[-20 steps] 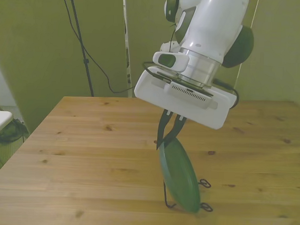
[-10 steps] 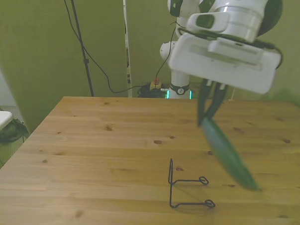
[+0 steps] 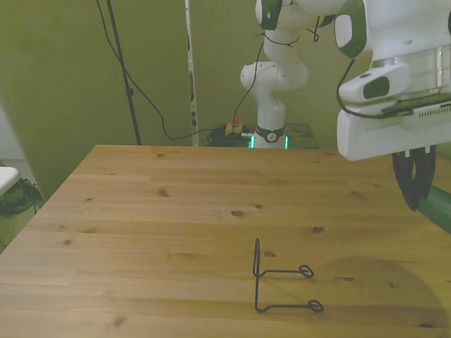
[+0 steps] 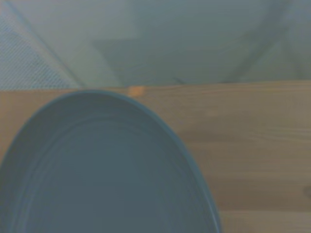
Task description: Unload the plate
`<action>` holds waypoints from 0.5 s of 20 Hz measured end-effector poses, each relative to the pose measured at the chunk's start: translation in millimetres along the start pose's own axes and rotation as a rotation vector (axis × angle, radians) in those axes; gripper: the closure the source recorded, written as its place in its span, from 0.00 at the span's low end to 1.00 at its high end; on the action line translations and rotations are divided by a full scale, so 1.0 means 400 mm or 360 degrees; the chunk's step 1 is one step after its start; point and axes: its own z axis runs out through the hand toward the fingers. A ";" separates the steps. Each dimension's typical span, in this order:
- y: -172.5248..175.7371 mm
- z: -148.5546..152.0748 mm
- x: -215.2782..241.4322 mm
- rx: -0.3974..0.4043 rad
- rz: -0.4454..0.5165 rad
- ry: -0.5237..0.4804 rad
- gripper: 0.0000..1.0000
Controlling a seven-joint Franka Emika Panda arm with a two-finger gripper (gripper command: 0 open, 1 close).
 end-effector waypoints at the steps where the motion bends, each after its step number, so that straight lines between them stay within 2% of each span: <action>1: 0.002 0.015 -0.031 -0.0002 -0.0018 -0.0035 1.00; 5: 0.036 0.022 -0.155 -0.0035 -0.0024 -0.0151 1.00; 10: 0.215 -0.025 -0.159 -0.0116 0.0123 -0.0129 1.00</action>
